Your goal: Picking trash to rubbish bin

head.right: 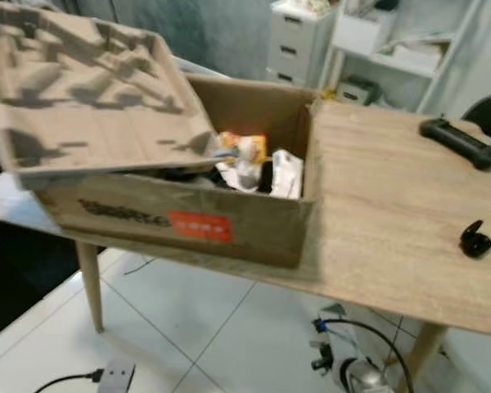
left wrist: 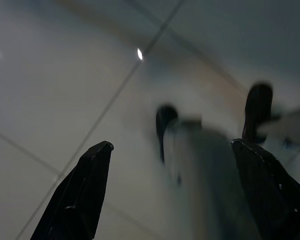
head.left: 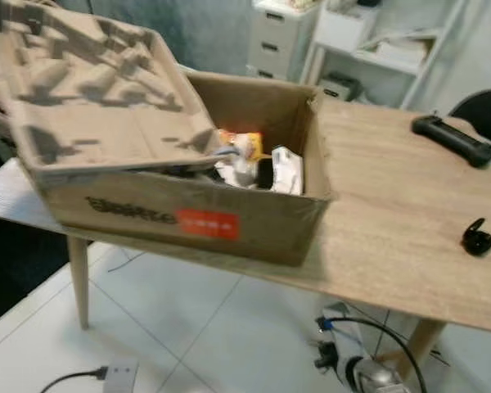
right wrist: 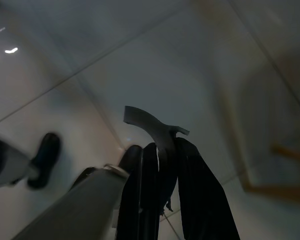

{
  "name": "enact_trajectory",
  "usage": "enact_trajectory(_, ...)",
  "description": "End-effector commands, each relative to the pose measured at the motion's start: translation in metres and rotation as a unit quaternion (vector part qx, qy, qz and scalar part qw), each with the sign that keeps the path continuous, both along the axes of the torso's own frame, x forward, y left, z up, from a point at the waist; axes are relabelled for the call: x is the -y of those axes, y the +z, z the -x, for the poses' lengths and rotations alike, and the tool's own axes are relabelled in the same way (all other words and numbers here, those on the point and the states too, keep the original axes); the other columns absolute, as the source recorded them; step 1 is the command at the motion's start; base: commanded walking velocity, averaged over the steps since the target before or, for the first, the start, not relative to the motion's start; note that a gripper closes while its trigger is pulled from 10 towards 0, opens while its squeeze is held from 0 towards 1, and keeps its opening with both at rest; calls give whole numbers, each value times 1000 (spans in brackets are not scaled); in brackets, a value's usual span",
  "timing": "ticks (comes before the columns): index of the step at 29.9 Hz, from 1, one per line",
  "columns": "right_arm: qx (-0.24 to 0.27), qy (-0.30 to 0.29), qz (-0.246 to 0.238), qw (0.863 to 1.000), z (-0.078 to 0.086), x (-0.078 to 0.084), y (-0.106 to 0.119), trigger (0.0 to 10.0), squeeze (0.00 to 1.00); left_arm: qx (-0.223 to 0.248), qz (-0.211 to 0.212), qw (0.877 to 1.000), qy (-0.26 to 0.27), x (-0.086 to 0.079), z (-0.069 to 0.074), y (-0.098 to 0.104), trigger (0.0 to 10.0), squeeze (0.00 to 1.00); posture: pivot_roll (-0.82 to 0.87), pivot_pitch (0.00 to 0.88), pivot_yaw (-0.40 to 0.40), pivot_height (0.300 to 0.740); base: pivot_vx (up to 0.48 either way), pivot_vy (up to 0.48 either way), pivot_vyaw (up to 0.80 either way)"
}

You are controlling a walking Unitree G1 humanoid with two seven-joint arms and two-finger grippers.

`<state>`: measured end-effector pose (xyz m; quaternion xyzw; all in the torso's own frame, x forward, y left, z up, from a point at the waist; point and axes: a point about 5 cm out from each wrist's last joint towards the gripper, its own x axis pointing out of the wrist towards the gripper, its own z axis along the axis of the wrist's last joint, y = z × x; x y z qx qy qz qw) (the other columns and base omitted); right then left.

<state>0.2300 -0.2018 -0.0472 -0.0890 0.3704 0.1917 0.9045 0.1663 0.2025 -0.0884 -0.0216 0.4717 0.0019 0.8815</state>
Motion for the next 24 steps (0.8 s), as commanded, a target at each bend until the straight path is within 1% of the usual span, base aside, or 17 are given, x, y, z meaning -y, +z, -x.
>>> enact_trajectory(1, -25, 58, -8, 998, 11, -11, -8, 10000, 0, -8, -2, 1000, 15, -6, 7, -2, 10000, 0, -19, 85, -20, 740, 0, 0, 0)
enact_trajectory(2, -25, 58, -8, 998, 11, -11, -8, 10000, 0, -8, -2, 1000, 15, -6, 7, -2, 10000, 0, -19, 85, -20, 740, 0, 0, 0)
enact_trajectory(3, -31, 109, 9, 993, 14, -16, -9, 10000, 0, 0, -2, 1000, 16, -7, 4, 0, 10000, 0, -20, 87, -19, 740, 0, 0, 0)
enact_trajectory(4, -41, 190, 27, 981, 17, -25, -10, 10000, 0, 14, -4, 1000, 18, -9, -3, 3, 10000, 0, -21, 88, -19, 740, 0, 0, 0)
enact_trajectory(5, -44, 212, 25, 976, 18, -28, -10, 10000, 0, 20, -4, 1000, 19, -10, -6, 5, 10000, 0, -19, 89, -19, 740, 0, 0, 0)
enact_trajectory(7, -46, 227, 19, 973, 18, -32, -10, 10000, 0, 25, -5, 999, 20, -11, -8, 6, 10000, 0, -20, 90, -19, 740, 0, 0, 0)
enact_trajectory(8, -51, 256, 14, 965, 19, -36, -9, 10000, 0, 31, -8, 999, 22, -12, -11, 8, 10000, 0, -20, 91, -18, 740, 0, 0, 0)
enact_trajectory(9, -51, 256, 14, 965, 19, -36, -9, 10000, 0, 31, -8, 999, 22, -12, -11, 8, 10000, 0, -20, 91, -18, 740, 0, 0, 0)
enact_trajectory(11, -56, 286, 12, 957, 20, -40, -9, 10000, 0, 36, -9, 999, 24, -13, -14, 9, 10000, 0, -19, 92, -16, 740, 0, 0, 0)
enact_trajectory(12, -56, 286, 12, 957, 20, -40, -9, 10000, 0, 36, -9, 999, 24, -13, -14, 9, 10000, 0, -19, 92, -16, 740, 0, 0, 0)
enact_trajectory(14, -52, 324, -12, 945, 17, -49, -4, 10000, 0, 53, -9, 998, 40, -17, -20, 13, 10000, 0, -17, 93, -15, 740, 0, 0, 0)
enact_trajectory(16, -28, 335, -60, 940, 7, -59, 7, 10000, 0, 74, -5, 995, 67, -24, -27, 19, 10000, 0, -19, 94, -12, 740, 0, 0, 0)
enact_trajectory(18, -22, 335, -71, 939, 5, -61, 10, 10000, 0, 79, -5, 994, 73, -26, -28, 20, 10000, 0, -19, 94, -12, 740, 0, 0, 0)
enact_trajectory(19, -1, 345, -135, 929, -3, -70, 22, 10000, 0, 110, 8, 987, 113, -37, -35, 28, 10000, 0, -21, 95, -11, 740, 0, 0, 0)
enact_trajectory(20, -1, 345, -135, 929, -3, -70, 22, 10000, 0, 110, 8, 987, 113, -37, -35, 28, 10000, 0, -21, 95, -11, 740, 0, 0, 0)
enact_trajectory(22, 18, 361, -194, 912, -10, -76, 36, 10000, 0, 143, 19, 978, 151, -50, -42, 37, 10000, 0, -20, 95, -13, 740, 0, 0, 0)
enact_trajectory(24, 41, 381, -263, 885, -18, -79, 56, 10000, 0, 184, 28, 967, 175, -70, -51, 50, 10000, 0, -20, 95, -15, 740, 0, 0, 0)
